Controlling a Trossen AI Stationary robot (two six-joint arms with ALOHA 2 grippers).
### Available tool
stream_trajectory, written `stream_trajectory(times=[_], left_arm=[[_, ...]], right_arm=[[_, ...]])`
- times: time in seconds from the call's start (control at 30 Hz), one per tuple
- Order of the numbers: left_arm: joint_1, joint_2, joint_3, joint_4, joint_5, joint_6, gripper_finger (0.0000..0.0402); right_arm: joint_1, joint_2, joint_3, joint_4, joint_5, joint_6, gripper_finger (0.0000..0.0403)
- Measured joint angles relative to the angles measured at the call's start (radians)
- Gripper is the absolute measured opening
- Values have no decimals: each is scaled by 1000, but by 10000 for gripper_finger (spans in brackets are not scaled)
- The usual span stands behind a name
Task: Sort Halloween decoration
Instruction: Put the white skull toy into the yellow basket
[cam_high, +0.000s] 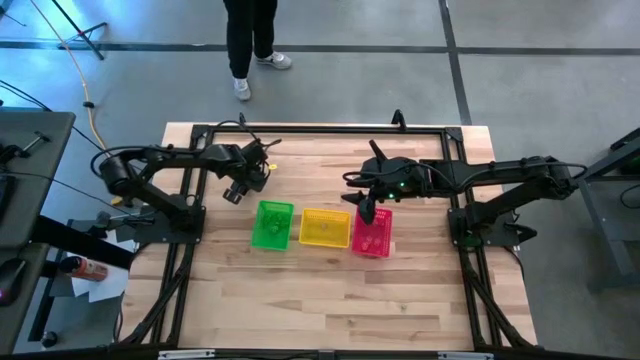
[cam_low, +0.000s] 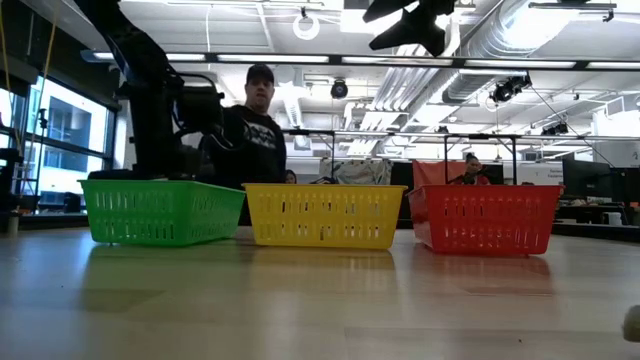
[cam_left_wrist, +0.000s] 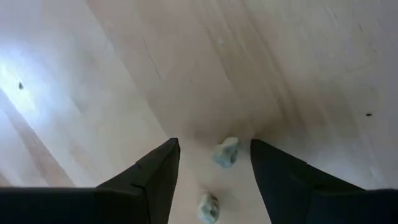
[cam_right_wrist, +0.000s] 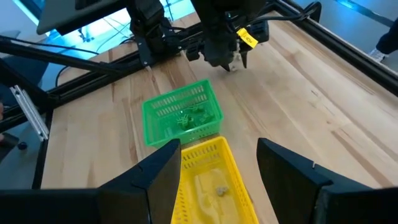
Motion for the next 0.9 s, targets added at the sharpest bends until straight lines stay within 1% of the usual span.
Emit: stream_trajectory(times=[0.1,0.3,0.43,0.63,0.77,0.9], left_arm=[[9,2,-1,-9,9,22,165],[40,3,-2,-38,48,19,86],[46,3,-3,-42,67,6,51],[45,4,11,-56,64,-14,32],[45,10,50,-84,56,-62,30],[46,8,107,-86,29,-73,29]], right_arm=[[0,0,0,0,15,10,206],[0,0,0,0,22,33,206],[0,0,0,0,22,52,206],[0,0,0,0,22,52,206],[0,0,0,0,22,52,206],[0,0,0,0,22,48,206]])
